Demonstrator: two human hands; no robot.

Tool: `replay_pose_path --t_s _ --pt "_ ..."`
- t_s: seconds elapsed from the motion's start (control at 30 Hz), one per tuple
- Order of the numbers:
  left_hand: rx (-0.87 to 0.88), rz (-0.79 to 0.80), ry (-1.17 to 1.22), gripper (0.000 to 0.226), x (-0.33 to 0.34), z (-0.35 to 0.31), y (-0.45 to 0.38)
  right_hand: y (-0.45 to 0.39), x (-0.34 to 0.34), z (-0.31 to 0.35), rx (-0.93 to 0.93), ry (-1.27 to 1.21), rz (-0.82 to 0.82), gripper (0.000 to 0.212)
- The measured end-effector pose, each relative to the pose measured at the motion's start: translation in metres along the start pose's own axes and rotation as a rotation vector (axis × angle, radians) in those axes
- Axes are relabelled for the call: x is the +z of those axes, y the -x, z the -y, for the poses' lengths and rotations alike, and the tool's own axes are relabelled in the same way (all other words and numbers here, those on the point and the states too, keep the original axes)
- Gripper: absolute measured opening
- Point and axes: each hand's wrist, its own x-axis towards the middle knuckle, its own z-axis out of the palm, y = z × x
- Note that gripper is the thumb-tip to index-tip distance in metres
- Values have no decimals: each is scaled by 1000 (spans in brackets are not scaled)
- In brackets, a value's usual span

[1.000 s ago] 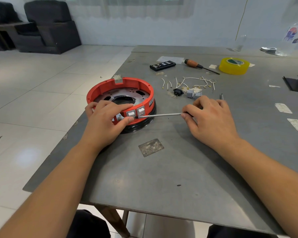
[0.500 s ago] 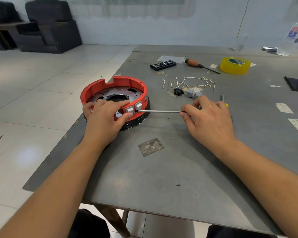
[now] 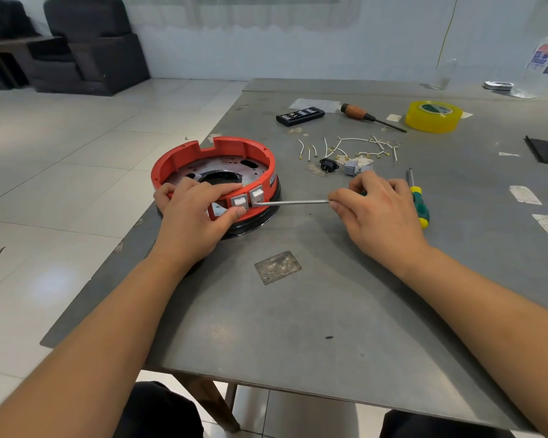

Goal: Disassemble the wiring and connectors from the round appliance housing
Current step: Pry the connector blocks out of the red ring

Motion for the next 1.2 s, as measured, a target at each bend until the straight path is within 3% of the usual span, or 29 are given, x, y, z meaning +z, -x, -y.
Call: replay_pose_path --t_s 0.37,0.67,0.83,1.2 --pt "13 91 130 33 -6 6 0 -40 7 -20 -131 -78 152 23" --pt "-29 75 152 26 -3 5 -2 -68 18 -28 -198 -126 253 25" --pt "-67 87 138 32 -2 7 -3 -77 26 -28 -202 -136 313 27" --pt "-87 111 138 25 0 11 -3 -60 1 -28 -227 -81 274 27"
